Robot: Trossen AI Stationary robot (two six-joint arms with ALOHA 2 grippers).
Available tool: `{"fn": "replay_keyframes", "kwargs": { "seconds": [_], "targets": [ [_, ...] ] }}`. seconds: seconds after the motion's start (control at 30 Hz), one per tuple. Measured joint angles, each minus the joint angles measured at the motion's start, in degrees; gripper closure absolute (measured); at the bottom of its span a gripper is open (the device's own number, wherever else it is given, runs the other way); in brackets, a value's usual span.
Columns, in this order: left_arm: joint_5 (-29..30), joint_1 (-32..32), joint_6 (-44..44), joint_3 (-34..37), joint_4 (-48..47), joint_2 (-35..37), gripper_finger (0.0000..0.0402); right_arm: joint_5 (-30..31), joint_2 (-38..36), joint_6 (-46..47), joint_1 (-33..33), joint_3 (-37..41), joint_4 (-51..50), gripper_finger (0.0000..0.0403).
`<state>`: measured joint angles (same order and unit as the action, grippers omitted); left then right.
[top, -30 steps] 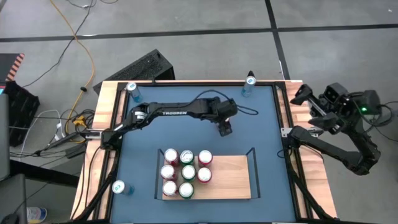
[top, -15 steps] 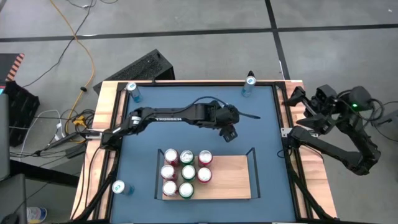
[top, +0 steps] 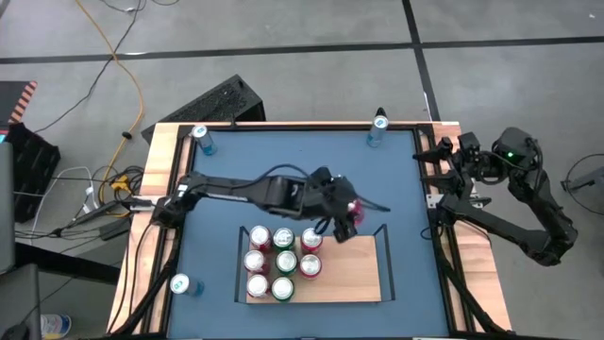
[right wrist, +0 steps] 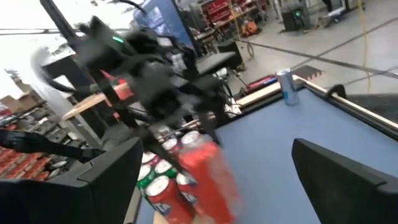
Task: Place canned beverage on shelf
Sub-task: Put the orange soda can on the shelf aligned with the other orange soda can
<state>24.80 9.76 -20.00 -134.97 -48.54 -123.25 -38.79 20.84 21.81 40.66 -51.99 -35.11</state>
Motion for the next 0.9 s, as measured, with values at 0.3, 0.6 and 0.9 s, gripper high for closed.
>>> {"fn": "replay_keyframes", "kwargs": {
  "seconds": [0.3, 0.6, 0.9],
  "targets": [
    [-0.4, 8.9, 2.5, 0.0, 0.4, 1.0, 0.0116, 0.6, 0.0, 0.0, 0.0, 0.0, -0.7, 0.0003],
    [4.2, 15.8, -0.2, 0.0, 1.6, 1.0, 0.0116, 7.6, 0.0, 1.4, 0.0, 0.0, -8.1, 0.0003],
    [9.0, 22.1, -7.0, 0.3, -3.8, 1.0, 0.0116, 16.0, 0.0, 6.6, 0.0, 0.0, -17.1, 0.0003]
  ]
}}
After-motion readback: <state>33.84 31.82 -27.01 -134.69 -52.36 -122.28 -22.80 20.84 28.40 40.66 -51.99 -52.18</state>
